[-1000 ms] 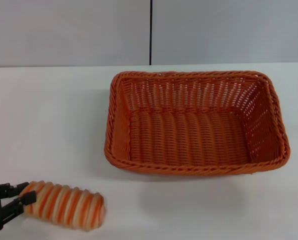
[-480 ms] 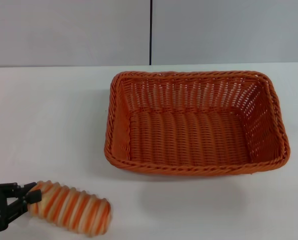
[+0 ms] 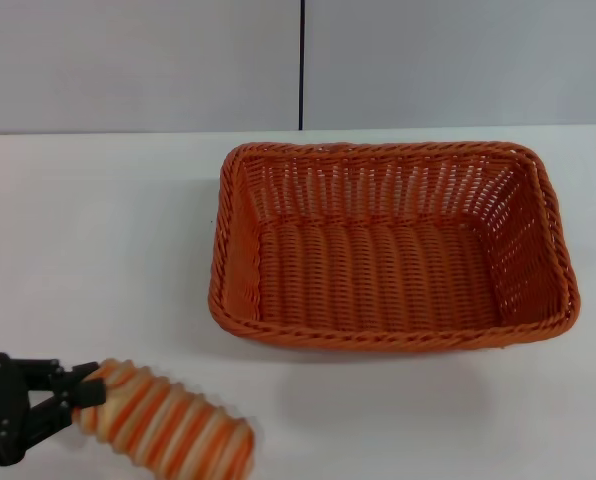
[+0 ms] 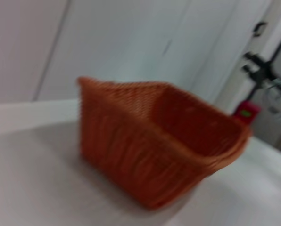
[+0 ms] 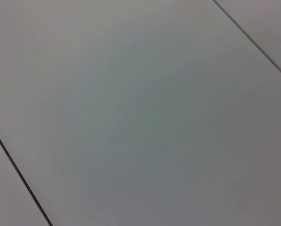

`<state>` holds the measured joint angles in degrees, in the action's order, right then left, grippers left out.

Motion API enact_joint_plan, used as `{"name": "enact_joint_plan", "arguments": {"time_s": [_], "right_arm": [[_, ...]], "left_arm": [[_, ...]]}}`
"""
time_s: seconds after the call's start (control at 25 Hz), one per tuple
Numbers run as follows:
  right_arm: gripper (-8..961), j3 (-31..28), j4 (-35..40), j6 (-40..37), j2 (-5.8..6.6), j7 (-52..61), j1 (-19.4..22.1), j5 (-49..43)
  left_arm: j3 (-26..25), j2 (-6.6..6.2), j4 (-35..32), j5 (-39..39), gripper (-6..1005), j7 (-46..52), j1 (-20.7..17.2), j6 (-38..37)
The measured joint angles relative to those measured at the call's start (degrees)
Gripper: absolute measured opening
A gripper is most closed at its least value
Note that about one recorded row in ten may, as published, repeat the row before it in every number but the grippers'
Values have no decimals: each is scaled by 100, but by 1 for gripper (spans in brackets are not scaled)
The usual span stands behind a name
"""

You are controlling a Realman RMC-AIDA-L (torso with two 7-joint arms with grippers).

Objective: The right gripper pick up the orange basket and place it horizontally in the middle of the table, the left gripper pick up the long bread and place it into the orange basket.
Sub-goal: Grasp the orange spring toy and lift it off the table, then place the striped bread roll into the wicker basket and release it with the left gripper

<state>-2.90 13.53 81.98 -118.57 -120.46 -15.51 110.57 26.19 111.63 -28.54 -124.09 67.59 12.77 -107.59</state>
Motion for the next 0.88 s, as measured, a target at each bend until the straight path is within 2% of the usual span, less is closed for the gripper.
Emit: {"name": "enact_joint_plan", "arguments": {"time_s": [0.08, 0.2, 0.28, 0.32, 0.4, 0.44, 0.6, 0.64, 0.72, 0.76, 0.88], "right_arm": [[652, 0, 0, -2, 0, -1, -8, 0], [652, 1, 0, -4, 0, -1, -12, 0], [652, 1, 0, -5, 0, -2, -9, 0], [652, 1, 0, -8, 0, -2, 2, -1], [652, 0, 1, -10, 0, -3, 9, -1], [652, 0, 0, -13, 0, -3, 14, -1], [652, 0, 0, -16, 0, 0, 19, -1], [652, 0, -1, -16, -1, 0, 20, -1], [652, 1, -7, -16, -3, 0, 20, -1], [652, 0, -15, -16, -6, 0, 21, -2], [653, 0, -24, -16, -8, 2, 31, -21]], "left_arm": [[0, -19, 52, -8, 150, 1, 56, -84], [-4, -71, 278, -22, 148, 8, 341, -433], [-4, -71, 278, -22, 146, 8, 341, -433], [-48, -40, 335, 27, 145, 11, 537, -605], [-68, -8, 365, 81, 142, 32, 633, -626], [-83, 55, 417, 177, 141, 82, 809, -633], [-83, 55, 417, 177, 135, 82, 809, -633], [-122, 299, 468, 421, 134, 219, 1274, -544], [-122, 299, 468, 421, 132, 219, 1274, -544], [-152, 618, 509, 701, 131, 345, 1758, -221], [-152, 618, 509, 701, 129, 345, 1758, -221]]}}
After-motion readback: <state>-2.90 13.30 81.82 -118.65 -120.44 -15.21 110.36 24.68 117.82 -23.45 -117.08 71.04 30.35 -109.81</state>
